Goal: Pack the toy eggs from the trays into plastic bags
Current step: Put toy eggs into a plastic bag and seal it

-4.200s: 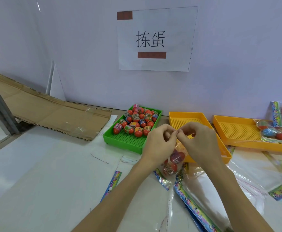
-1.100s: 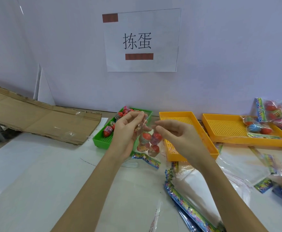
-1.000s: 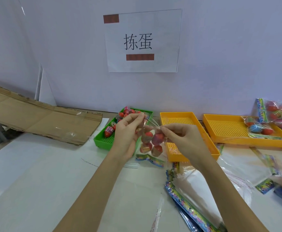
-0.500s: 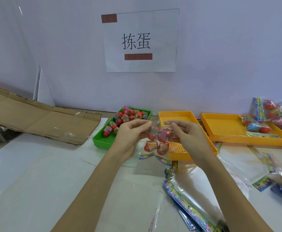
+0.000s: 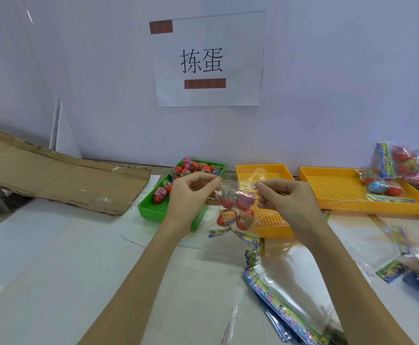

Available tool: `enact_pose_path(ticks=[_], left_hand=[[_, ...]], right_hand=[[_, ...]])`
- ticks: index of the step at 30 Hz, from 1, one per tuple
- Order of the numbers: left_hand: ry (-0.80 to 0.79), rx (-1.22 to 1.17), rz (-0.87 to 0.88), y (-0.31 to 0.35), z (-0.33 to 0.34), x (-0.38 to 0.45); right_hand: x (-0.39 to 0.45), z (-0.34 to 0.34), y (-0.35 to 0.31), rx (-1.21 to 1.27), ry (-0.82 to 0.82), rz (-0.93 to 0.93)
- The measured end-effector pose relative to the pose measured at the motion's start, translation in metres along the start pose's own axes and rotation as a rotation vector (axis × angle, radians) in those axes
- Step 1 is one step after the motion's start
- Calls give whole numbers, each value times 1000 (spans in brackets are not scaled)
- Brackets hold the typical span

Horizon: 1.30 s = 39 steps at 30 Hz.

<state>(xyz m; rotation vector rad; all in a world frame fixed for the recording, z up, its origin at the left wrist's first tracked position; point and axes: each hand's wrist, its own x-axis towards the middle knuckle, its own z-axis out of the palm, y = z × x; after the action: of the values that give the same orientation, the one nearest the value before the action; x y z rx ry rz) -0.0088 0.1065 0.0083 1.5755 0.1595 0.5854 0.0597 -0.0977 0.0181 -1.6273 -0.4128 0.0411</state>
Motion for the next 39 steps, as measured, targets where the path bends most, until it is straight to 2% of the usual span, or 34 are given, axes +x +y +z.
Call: enact_pose_path(ticks=[4, 9, 16, 27, 39], left_hand=[[7, -12, 49, -1, 4, -1], [-26, -98, 18, 1, -3, 0], [-123, -124, 31, 4, -7, 1], [-153, -220, 28, 9, -8, 1], [-179, -123, 133, 5, -15, 2]], right_hand=[[0, -5, 0, 40, -18, -4], [-1, -12, -7, 54, -95, -36], [1, -18, -7, 125, -98, -28], [7, -22, 0, 235, -158, -78], [5, -18, 0, 74, -133, -204]])
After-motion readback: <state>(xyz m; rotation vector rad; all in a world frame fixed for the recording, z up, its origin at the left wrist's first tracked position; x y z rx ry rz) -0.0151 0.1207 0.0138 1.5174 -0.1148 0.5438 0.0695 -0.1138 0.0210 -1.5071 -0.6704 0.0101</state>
